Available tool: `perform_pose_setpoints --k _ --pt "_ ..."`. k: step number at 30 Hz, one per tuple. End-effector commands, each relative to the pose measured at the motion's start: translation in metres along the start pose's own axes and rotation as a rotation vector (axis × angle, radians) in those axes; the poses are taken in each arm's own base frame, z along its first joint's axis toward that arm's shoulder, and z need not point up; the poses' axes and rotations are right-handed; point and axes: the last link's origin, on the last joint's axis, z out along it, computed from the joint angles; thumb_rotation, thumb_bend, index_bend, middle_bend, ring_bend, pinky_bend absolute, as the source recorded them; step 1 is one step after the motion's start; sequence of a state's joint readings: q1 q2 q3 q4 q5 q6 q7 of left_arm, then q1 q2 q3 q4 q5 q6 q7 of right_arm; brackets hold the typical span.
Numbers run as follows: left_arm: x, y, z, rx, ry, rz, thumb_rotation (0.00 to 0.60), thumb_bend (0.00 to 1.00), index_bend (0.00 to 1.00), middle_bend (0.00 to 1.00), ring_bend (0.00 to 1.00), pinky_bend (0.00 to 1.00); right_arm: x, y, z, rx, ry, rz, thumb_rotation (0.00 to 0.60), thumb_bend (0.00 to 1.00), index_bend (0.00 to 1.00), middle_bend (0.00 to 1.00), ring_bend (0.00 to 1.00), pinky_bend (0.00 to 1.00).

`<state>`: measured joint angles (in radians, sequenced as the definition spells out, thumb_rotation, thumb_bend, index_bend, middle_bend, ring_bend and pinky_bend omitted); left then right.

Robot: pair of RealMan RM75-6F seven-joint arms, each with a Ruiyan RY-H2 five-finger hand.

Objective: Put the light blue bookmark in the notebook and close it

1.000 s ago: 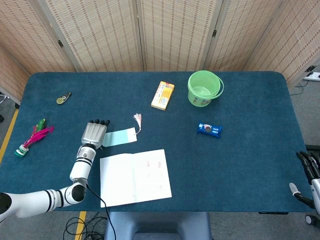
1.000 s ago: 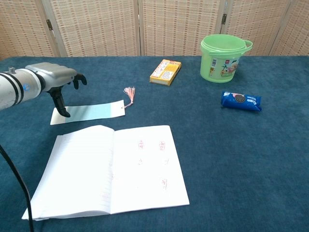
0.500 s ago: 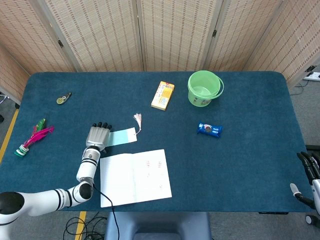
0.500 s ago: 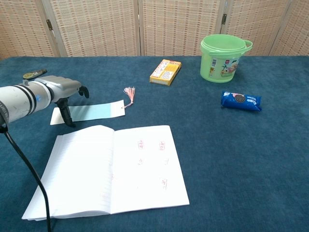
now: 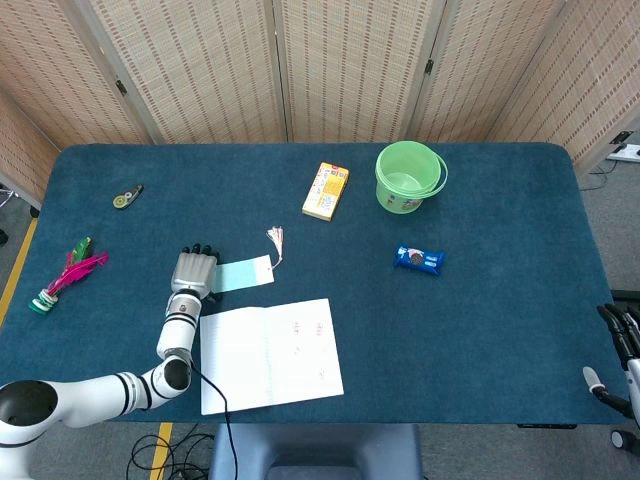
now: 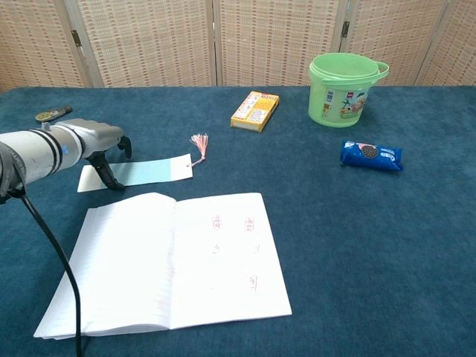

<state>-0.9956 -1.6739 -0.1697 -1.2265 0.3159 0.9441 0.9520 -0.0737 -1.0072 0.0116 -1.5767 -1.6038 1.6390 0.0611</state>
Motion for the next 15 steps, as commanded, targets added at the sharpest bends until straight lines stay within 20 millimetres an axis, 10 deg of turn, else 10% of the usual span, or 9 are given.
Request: perform_pose_setpoints --k 1,15 --pt "0.0 0.0024 -0.0001 -0.003 -0.004 0.009 0.497 0.25 0.26 0.15 0.11 0.19 -0.0002 0.0004 -0.0001 -0.002 -0.001 0.0 0.6 0.26 0.06 0.11 0.05 0.07" --pt "0.0 0.0102 -0.001 -0.014 -0.005 0.02 0.417 0.28 0.28 0.15 0.11 0.19 0.0003 0.0027 -0.0021 -0.009 0.001 0.0 0.6 0.26 0.06 0.11 0.05 0.07"
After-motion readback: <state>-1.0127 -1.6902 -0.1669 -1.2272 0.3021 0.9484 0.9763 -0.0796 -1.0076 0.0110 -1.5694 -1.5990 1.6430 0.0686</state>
